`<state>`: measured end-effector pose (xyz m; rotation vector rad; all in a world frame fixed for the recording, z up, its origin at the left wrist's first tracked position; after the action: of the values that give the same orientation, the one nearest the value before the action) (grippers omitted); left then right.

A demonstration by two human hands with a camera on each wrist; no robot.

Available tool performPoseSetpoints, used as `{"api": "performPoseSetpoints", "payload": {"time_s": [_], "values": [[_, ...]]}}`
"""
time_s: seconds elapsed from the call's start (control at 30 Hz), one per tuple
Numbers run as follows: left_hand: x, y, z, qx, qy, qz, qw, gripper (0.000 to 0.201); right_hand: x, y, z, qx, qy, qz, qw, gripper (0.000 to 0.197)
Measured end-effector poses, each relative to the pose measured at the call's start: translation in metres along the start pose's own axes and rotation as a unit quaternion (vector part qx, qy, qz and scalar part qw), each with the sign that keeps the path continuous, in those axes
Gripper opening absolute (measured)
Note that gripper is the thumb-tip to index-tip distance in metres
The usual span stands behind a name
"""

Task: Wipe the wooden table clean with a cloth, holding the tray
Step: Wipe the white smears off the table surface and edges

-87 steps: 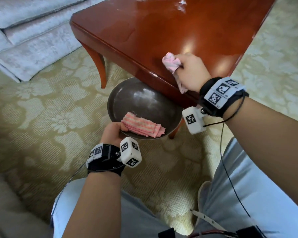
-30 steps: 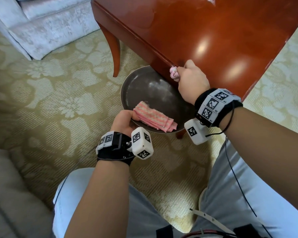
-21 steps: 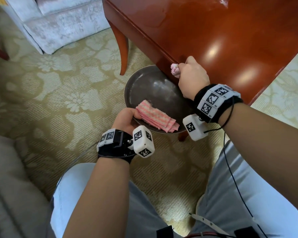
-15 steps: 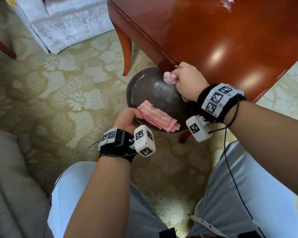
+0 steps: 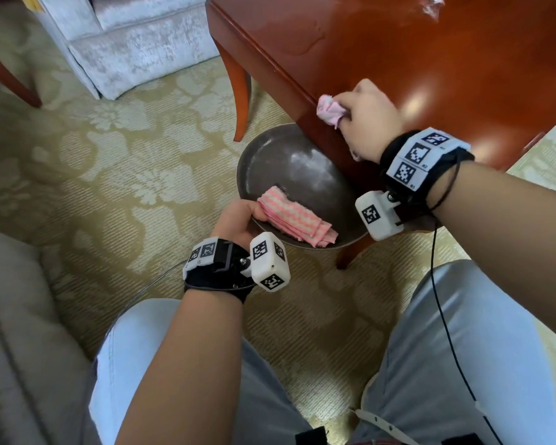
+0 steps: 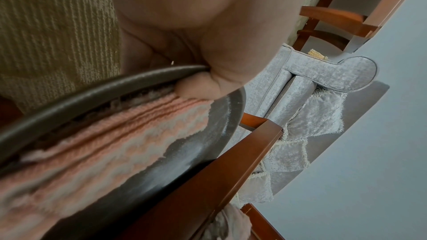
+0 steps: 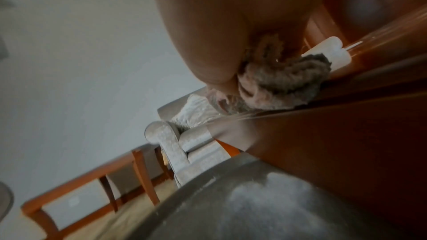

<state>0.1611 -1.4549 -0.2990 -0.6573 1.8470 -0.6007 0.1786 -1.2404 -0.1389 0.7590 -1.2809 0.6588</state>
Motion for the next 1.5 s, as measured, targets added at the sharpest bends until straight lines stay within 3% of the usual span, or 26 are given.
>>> {"api": "performPoseSetpoints", "payload": {"time_s": [0.13,0.3,0.4,0.63,1.0,1.17,1.23,1.37,1.5], "values": [[-0.004,-0.004,-0.001,0.000,0.010,0.000,1.000,0.036,-0.011,-0.001,0.017,0.044,-0.095,0.025,0.994,0.023],[-0.006,-0.007,0.000,0.008,0.005,0.000,1.000,0.033,-0.018,-0.008,0.024,0.024,-0.205,0.067,0.976,0.030],[-0.008,-0.009,-0.001,0.006,0.013,-0.001,1.000,0.037,-0.019,-0.014,0.026,0.010,-0.227,0.087,0.970,0.038],[-0.009,-0.006,0.000,0.008,0.005,0.019,1.000,0.037,-0.019,-0.028,0.029,0.014,-0.240,0.079,0.968,0.032],[-0.009,-0.013,-0.001,0.003,0.013,0.006,1.000,0.037,-0.015,-0.032,0.014,-0.066,-0.148,0.044,0.986,0.028],[-0.011,-0.013,0.002,0.017,0.008,0.021,1.000,0.037,-0.043,-0.044,0.024,0.033,-0.049,0.131,0.990,0.015],[-0.010,-0.012,0.002,0.013,0.008,0.019,1.000,0.037,-0.032,-0.042,0.023,0.040,0.027,0.095,0.994,0.018],[-0.003,-0.002,0.003,0.017,0.003,0.021,1.000,0.037,0.009,-0.024,-0.008,-0.055,0.112,-0.021,0.992,0.024],[0.003,0.004,0.003,0.020,0.003,0.011,1.000,0.049,0.014,-0.013,-0.043,-0.149,0.132,-0.041,0.979,0.026]]}}
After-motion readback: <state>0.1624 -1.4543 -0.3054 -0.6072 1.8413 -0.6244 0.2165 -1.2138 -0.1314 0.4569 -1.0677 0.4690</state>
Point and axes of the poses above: each hand's wrist, its own y-axis towards the middle knuckle, its own x-axis out of the back of the hand, z = x × y, the point moved 9 cm from there along y, towards the middle knuckle, and after that the axes turned 5 degrees about -y, right-handed, at the moved point
